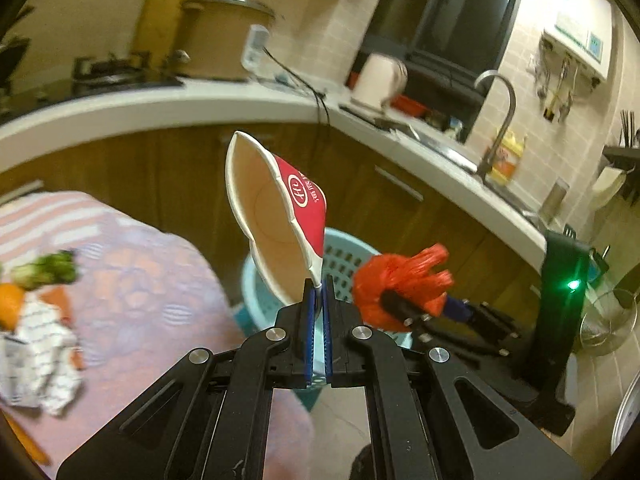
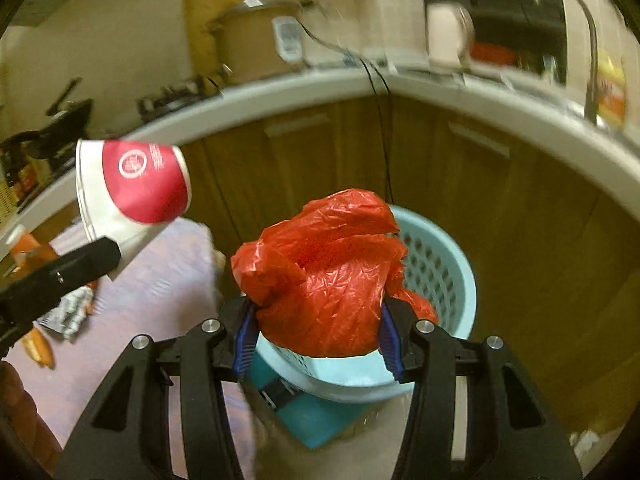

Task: Collect trash
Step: 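Carry the red bag and paper cup over the blue basket with both grippers, then open both grippers to drop the bag and cup into the basket, then grasp the white milk carton with the left gripper while the right gripper grasps the bread roll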

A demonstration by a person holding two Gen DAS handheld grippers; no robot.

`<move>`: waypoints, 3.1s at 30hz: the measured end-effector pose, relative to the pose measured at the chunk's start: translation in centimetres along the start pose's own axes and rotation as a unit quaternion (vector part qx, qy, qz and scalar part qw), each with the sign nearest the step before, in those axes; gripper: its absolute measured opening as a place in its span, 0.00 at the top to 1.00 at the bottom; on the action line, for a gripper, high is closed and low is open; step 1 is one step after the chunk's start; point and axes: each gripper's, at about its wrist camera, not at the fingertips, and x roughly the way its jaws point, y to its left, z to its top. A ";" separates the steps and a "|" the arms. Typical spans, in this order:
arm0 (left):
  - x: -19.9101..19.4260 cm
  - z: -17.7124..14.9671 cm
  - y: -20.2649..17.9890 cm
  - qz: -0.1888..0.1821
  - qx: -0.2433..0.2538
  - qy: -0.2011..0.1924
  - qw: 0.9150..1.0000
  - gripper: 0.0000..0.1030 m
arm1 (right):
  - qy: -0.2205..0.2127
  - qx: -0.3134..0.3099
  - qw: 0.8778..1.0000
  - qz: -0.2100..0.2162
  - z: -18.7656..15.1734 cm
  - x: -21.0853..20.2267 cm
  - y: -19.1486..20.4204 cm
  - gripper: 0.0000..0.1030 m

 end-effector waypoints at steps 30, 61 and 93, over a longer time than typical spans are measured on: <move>6.4 -0.8 1.5 -0.011 -0.034 0.081 0.996 0.63 | 0.053 0.031 0.998 0.000 0.0 3.3 -2.0 0.43; -23.6 -5.8 17.2 0.219 -0.133 -0.115 0.960 0.46 | 0.032 -0.146 0.968 0.204 -4.3 -4.4 25.1 0.43; -23.4 -10.4 32.6 0.357 -0.142 0.029 0.923 0.44 | 0.104 -0.305 0.924 0.206 -11.9 0.3 38.3 0.38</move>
